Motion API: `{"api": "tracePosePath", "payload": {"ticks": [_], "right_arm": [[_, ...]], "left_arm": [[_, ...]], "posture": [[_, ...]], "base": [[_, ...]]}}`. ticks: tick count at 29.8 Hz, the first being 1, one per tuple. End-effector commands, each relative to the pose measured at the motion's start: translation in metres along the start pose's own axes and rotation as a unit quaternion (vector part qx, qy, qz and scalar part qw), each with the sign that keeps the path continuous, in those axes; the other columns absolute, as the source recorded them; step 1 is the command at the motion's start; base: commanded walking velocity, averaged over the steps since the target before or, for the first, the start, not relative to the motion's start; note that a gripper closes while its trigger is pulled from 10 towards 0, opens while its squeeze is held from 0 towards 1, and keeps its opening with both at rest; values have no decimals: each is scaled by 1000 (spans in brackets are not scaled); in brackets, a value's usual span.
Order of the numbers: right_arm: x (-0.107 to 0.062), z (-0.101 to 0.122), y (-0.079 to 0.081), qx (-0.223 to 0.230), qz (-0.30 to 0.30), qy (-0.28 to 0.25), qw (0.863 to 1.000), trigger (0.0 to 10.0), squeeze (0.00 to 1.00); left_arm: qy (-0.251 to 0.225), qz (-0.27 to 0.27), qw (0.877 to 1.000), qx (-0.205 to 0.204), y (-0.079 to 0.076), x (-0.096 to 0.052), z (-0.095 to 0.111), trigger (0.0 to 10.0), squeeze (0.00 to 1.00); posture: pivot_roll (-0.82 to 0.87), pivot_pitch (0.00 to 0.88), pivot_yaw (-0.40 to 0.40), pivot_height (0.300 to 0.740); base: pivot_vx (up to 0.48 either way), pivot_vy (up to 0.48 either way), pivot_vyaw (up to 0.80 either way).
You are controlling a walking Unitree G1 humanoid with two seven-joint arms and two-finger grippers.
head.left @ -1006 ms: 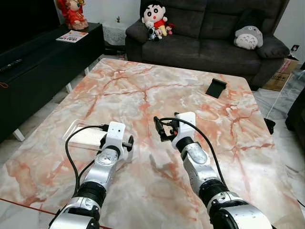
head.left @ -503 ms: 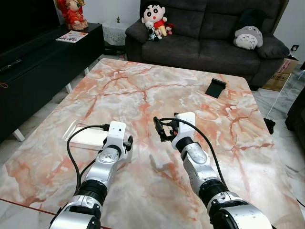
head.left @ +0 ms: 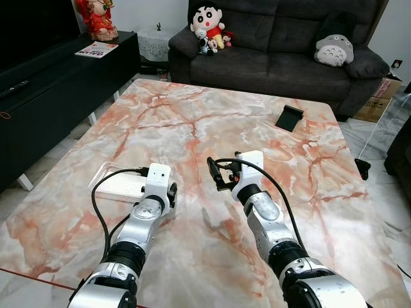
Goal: Picking trash to rubbish bin
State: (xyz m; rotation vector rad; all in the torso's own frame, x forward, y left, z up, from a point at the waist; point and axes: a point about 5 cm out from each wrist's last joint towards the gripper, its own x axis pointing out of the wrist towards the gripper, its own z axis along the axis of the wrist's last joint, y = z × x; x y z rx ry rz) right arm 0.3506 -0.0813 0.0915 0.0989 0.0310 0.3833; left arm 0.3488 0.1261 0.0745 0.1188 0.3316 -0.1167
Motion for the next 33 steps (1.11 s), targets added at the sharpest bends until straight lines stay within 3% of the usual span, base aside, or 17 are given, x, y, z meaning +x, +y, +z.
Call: {"api": "tracePosePath", "payload": {"ticks": [1,22,23,25,26,33], "right_arm": [[0,-1,-2,-3,0,6,1000,10000,0],[-1,-1,-2,-3,-1,6,1000,10000,0],[-1,-1,-2,-3,-1,6,1000,10000,0],[-1,-1,-2,-3,-2,6,1000,10000,0],[0,-1,-2,-3,-2,5,1000,10000,0],[0,0,-3,-3,-4,4,1000,10000,0]], "left_arm": [[18,8,1000,-5,4,0,-4,0,0],[-1,1,1000,-2,2,0,1,0,0],[-12,2,1000,-2,2,0,4,2275,0],[-19,5,1000,-5,2,0,6,2275,0],[-38,8,999,-7,3,0,11,10000,0],[-166,38,985,-4,11,-7,47,10000,0]], "posture": [[78,0,-85,740],[76,0,-83,740],[76,0,-83,740],[76,0,-83,740],[76,0,-83,740],[76,0,-83,740]], "base": [[0,0,0],[0,0,0],[0,0,0],[0,0,0],[0,0,0],[0,0,0]]}}
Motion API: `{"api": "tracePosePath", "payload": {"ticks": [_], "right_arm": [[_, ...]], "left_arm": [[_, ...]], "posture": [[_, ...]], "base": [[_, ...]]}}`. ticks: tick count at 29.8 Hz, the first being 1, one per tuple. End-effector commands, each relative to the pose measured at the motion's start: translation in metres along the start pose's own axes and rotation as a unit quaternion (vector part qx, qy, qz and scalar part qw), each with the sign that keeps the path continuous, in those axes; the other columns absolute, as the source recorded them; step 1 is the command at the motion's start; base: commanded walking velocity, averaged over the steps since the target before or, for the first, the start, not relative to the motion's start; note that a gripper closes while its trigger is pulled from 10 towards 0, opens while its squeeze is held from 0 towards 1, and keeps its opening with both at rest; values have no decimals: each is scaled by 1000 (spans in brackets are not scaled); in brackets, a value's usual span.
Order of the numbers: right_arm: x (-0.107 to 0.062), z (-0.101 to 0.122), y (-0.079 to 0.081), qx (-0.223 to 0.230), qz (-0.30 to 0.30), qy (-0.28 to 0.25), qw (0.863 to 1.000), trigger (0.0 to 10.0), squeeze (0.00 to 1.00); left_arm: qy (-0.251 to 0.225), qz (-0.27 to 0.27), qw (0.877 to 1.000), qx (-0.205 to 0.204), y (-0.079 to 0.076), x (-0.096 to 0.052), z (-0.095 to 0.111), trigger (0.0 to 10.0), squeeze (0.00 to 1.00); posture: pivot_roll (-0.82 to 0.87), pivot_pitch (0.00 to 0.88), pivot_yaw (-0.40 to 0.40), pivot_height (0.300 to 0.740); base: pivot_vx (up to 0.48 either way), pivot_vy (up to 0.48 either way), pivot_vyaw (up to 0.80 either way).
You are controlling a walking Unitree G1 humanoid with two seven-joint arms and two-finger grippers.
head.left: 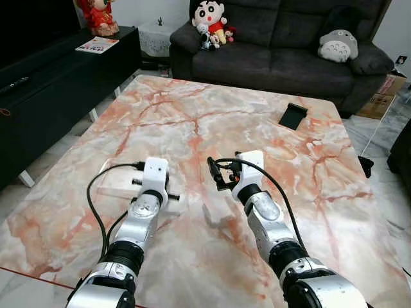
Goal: Picking trash to rubbish bin
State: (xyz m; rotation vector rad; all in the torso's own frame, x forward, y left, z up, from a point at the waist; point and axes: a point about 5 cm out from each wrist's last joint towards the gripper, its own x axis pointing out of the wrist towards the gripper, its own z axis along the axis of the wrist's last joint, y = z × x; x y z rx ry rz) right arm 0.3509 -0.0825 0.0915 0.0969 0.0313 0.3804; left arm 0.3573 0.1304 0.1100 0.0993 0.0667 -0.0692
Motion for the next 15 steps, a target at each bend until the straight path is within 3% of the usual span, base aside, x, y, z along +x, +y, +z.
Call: {"api": "tracePosePath", "payload": {"ticks": [1,8,15], "right_arm": [[0,0,-2,-2,-3,3,1000,10000,0],[1,4,-4,1,-10,-9,1000,10000,0],[2,7,-6,1,-14,-15,1000,10000,0]], "left_arm": [[-43,10,999,2,2,1,14,10000,0],[-115,38,993,7,9,-4,29,10000,0],[-150,56,987,16,14,-8,36,10000,0]], "posture": [[76,0,-83,740],[76,0,-82,740],[78,0,-83,740]], "base": [[0,0,0],[0,0,0],[0,0,0]]}}
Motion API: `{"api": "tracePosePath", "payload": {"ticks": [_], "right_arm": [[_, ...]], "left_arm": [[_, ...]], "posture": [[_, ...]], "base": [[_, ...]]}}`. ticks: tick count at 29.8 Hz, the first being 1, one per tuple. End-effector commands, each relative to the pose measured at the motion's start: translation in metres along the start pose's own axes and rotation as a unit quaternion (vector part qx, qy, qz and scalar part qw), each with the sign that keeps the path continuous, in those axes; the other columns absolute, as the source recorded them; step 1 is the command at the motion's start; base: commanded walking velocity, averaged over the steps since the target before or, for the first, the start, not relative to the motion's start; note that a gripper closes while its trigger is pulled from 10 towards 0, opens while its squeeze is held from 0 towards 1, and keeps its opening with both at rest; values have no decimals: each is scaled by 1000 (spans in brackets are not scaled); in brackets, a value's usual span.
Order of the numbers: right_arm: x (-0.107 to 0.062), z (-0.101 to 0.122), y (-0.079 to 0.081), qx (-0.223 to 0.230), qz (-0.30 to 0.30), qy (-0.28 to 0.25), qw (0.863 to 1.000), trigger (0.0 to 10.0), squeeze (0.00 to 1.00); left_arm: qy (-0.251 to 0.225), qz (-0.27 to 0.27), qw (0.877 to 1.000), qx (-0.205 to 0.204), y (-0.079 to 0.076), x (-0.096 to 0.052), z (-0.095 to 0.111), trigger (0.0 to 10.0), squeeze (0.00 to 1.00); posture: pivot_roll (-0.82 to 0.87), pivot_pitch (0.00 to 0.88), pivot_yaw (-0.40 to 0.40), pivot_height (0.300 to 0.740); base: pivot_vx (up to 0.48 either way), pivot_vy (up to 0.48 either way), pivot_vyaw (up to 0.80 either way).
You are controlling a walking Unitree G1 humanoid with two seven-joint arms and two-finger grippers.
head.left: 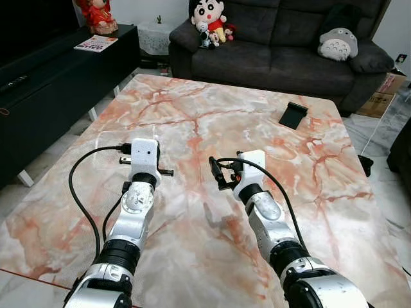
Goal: Picking trash to rubbish bin
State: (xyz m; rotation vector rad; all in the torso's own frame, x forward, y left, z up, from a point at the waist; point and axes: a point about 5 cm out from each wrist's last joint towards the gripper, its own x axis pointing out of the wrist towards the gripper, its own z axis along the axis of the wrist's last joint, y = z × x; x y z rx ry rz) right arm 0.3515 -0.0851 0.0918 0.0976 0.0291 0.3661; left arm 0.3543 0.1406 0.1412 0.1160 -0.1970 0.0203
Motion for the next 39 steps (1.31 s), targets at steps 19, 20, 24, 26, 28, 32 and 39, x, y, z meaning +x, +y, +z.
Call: {"api": "tracePosePath", "payload": {"ticks": [19,20,24,26,28,32,39], "right_arm": [[3,10,-4,2,-9,-21,1000,10000,0],[3,10,-4,2,-8,-21,1000,10000,0],[3,10,-4,1,-8,-21,1000,10000,0],[3,10,-4,1,-7,-21,1000,10000,0],[3,10,-4,1,-7,-21,1000,10000,0],[3,10,-4,1,-8,-22,1000,10000,0],[3,10,-4,3,-8,-25,1000,10000,0]], "left_arm": [[-46,-2,999,19,-3,-1,11,902,0],[-46,-1,999,21,-3,-1,11,3882,0],[-46,-1,999,24,-3,-1,11,10000,0],[-47,-1,999,25,-3,-1,11,10000,0],[-48,0,999,25,-3,0,11,10000,0],[-54,3,998,28,-2,0,14,10000,0],[-58,12,998,35,0,0,14,10000,1000]], "posture": [[77,0,-83,740],[77,0,-84,740],[77,0,-83,740],[76,0,-83,740],[77,0,-84,740],[76,0,-84,740],[77,0,-82,740]], "base": [[0,0,0],[0,0,0],[0,0,0],[0,0,0],[0,0,0],[0,0,0],[0,0,0]]}}
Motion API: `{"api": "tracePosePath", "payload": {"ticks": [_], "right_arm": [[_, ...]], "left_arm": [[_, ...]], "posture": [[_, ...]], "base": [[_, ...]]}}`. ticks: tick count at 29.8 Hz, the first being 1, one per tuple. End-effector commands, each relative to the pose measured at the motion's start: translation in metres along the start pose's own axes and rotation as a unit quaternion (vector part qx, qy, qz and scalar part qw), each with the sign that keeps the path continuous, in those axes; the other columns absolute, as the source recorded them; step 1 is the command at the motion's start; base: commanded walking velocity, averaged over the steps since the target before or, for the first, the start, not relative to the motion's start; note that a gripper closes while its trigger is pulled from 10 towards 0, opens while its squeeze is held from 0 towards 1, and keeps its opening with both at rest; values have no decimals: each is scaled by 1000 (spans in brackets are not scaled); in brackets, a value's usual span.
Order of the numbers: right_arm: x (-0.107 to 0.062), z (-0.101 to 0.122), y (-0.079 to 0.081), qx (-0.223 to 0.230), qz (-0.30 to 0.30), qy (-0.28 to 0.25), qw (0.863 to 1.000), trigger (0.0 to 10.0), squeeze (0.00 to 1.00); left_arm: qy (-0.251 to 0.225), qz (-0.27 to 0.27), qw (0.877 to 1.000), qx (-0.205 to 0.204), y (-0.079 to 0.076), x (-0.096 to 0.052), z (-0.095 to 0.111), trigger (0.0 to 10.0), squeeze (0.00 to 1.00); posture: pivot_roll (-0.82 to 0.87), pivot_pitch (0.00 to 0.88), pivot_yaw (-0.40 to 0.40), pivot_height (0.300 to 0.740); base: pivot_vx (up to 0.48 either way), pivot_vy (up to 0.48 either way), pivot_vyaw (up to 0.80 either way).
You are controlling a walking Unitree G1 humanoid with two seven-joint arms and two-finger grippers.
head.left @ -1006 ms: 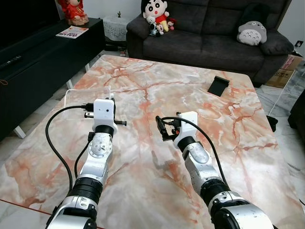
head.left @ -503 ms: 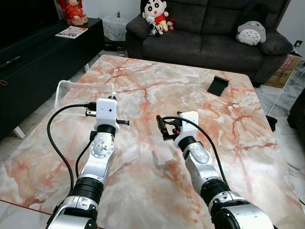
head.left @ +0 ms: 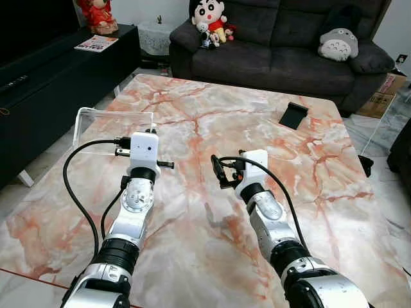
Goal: Picking trash to rubbish bin
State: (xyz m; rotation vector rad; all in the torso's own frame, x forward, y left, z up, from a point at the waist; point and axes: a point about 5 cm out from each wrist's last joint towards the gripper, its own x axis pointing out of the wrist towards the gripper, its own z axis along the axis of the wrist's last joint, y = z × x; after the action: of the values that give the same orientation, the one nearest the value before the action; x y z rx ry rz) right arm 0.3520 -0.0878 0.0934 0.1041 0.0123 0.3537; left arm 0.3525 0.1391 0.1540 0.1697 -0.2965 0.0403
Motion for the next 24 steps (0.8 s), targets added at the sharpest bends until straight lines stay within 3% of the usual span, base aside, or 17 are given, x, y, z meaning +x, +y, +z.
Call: {"api": "tracePosePath", "payload": {"ticks": [1,6,7,8,9,24], "right_arm": [[4,8,-1,1,-2,-16,1000,10000,0],[4,8,-1,2,-2,-17,1000,10000,0],[4,8,-1,2,-2,-17,1000,10000,0],[4,8,-1,2,-2,-17,1000,10000,0],[4,8,-1,2,-2,-17,1000,10000,0],[3,7,-1,2,-1,-16,1000,10000,0]], "left_arm": [[-8,2,1000,7,0,-1,2,10000,1000],[-8,4,1000,6,0,-1,2,10000,1000],[-8,3,1000,5,0,-1,2,10000,890],[-8,3,1000,5,0,-1,2,10000,890],[-7,2,1000,5,0,-1,1,10000,0],[-4,2,1000,3,-1,-2,0,10000,0]], "posture": [[77,0,-82,740],[76,0,-81,740],[76,0,-82,740],[76,0,-82,740],[76,0,-82,740],[76,0,-83,740]], "base": [[0,0,0],[0,0,0],[0,0,0],[0,0,0],[0,0,0],[0,0,0]]}}
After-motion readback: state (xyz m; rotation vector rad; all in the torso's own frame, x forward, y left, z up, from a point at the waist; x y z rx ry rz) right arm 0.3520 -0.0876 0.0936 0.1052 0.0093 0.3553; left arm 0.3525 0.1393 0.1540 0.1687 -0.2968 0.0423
